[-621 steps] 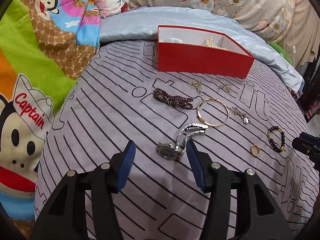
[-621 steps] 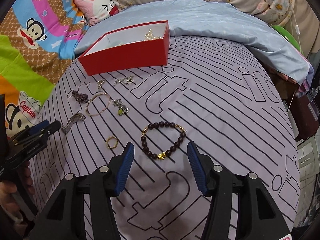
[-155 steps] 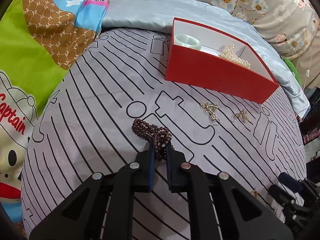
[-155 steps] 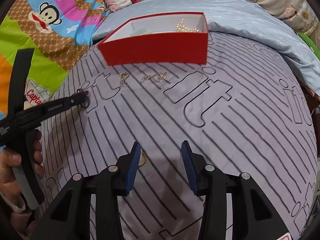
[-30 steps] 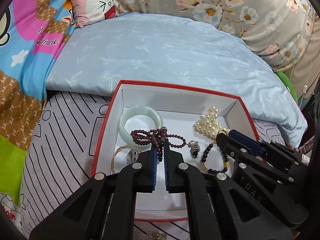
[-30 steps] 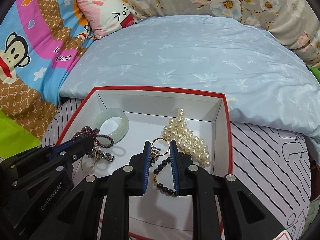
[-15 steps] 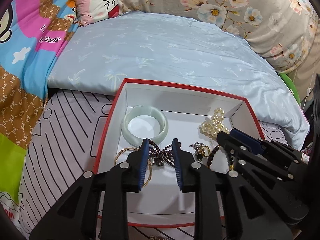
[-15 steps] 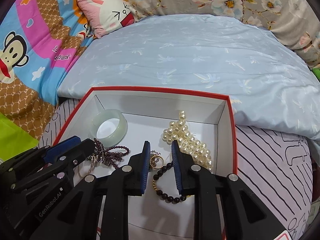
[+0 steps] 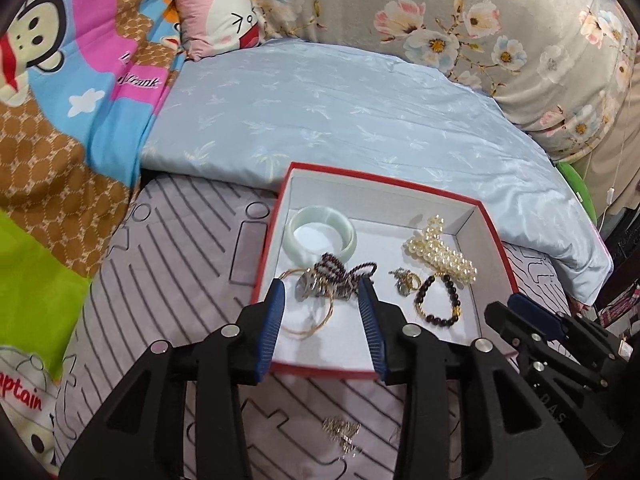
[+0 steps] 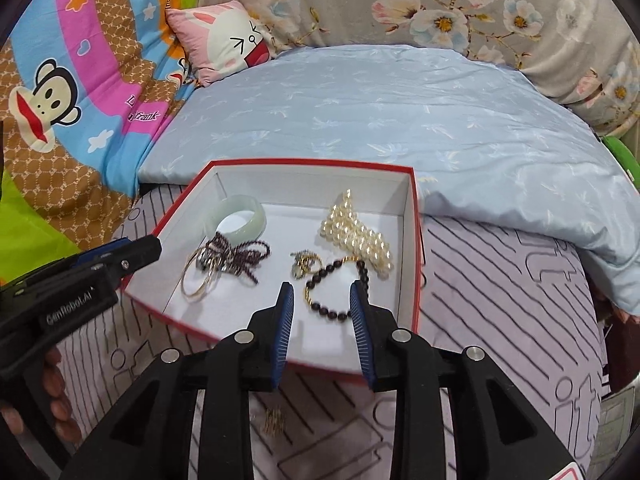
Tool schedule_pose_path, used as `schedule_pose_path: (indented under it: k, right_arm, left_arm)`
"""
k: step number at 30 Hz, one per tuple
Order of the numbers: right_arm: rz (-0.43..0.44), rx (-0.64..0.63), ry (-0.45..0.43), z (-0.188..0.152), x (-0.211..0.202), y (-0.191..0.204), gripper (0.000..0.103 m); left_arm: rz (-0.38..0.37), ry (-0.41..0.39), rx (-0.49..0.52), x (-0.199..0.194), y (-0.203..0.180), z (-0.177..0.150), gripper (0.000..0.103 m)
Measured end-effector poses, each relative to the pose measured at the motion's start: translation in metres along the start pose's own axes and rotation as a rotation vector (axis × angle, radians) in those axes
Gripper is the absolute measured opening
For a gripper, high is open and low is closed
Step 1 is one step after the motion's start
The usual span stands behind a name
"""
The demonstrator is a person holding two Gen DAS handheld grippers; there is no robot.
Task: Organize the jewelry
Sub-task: 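Withdraw both grippers from the box toward the remaining silver jewelry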
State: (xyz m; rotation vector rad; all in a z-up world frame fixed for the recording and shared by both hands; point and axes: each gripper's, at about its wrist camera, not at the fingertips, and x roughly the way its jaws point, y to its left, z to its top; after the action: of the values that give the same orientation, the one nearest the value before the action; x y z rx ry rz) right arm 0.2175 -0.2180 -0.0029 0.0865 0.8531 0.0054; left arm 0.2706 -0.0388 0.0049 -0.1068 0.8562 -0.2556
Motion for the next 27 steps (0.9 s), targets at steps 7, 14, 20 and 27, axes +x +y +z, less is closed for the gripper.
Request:
schedule_pose_path:
  k: [7, 14, 20, 27]
  right_arm:
    - [-0.01, 0.014, 0.009, -0.034, -0.026, 0.001, 0.029]
    - [0.0, 0.021, 0.065, -0.074, -0.031, 0.006, 0.036]
    - [0.019, 0.007, 0.115, -0.096, -0.016, 0.022, 0.036]
    - [0.031, -0.021, 0.128, -0.095, 0.004, 0.042, 0.043]
  left_arm:
    - [0.02, 0.016, 0.019, -0.023, 0.008, -0.029, 0.037]
    - [0.046, 0.06, 0.031, -0.035, 0.017, -0.067, 0.05]
    - [0.062, 0.107, 0.02, -0.033, 0.026, -0.091, 0.05]
    - [0.091, 0.122, 0.006, -0.035, 0.034, -0.104, 0.063]
